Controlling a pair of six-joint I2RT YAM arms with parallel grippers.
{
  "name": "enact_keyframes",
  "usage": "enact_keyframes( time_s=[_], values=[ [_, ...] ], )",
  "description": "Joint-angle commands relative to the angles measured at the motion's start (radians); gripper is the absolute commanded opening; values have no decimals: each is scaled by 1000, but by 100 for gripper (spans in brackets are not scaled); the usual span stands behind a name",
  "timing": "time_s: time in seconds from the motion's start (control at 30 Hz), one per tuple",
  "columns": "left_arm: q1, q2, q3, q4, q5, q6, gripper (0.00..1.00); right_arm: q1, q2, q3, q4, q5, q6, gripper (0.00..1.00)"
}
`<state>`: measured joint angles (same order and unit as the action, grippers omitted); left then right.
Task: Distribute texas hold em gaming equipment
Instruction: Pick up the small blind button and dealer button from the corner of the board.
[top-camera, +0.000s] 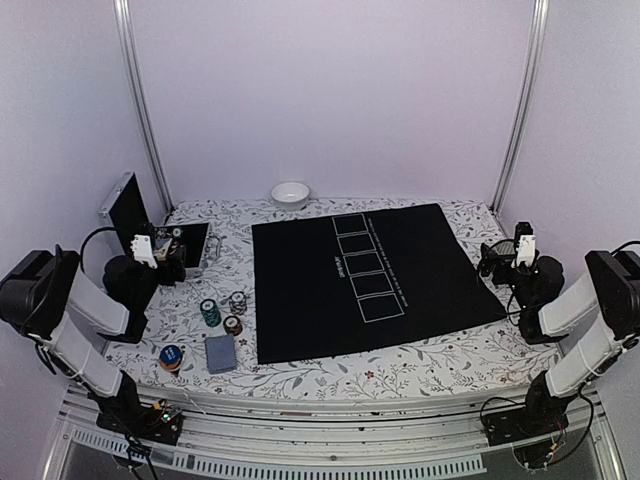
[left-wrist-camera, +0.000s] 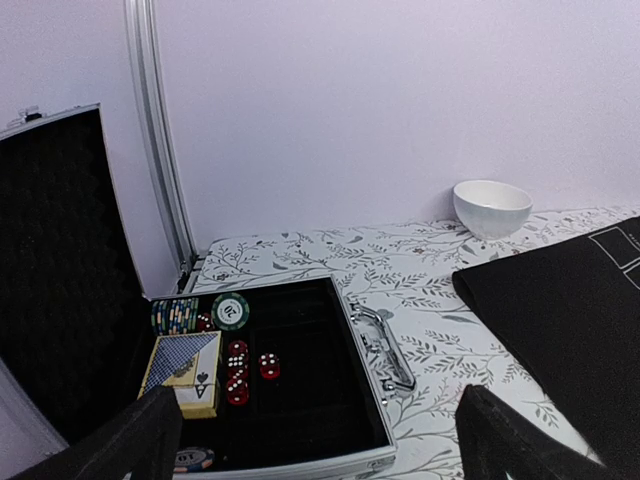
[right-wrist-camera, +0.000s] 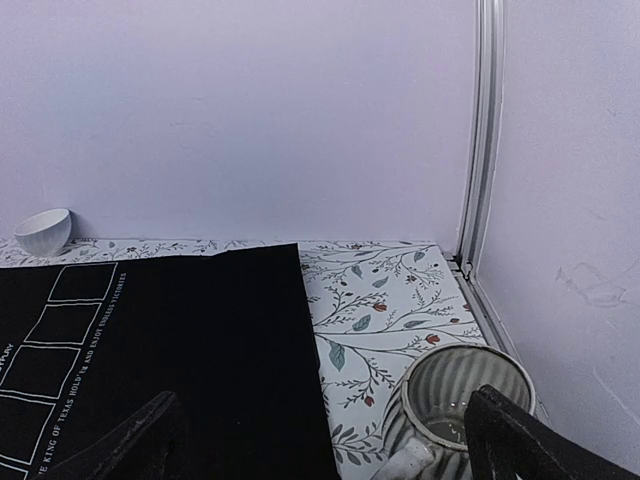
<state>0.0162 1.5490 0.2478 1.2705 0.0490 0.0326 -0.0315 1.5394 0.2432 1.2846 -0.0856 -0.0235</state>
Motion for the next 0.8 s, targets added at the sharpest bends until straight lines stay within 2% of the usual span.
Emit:
enact_keyframes(
  time_s=[0.0, 0.17, 0.23, 0.33, 0.47, 0.53, 0.63, 0.77],
  values=[
    [9, 0, 13, -2, 9, 6, 98, -3, 0, 4, -2, -6, -5, 99],
    [8, -8, 12, -5, 0, 3, 98, -4, 1, 5, -3, -6, -4, 99],
    [4, -93, 22, -77, -94, -21, 98, -4, -2, 3, 0, -9, -4, 99],
    [-2, -244, 93, -309, -296, -102, 98, -4, -72, 3, -45, -24, -11, 99],
    [-71, -448, 211, -690, -391, -212, 98, -4, -255, 59, -263, -26, -5, 99],
    [-146, -528, 280, -864, -400, -242, 98, -4, -340, 72, -288, -84, 41, 99],
    [-250, -597, 440, -1192, -413, -309, 98, -4, -407, 115, -357, -266, 76, 99],
    [-284, -595, 638, -1700, -332, -450, 98, -4, -415, 223, -518, -432, 95, 99]
  ],
)
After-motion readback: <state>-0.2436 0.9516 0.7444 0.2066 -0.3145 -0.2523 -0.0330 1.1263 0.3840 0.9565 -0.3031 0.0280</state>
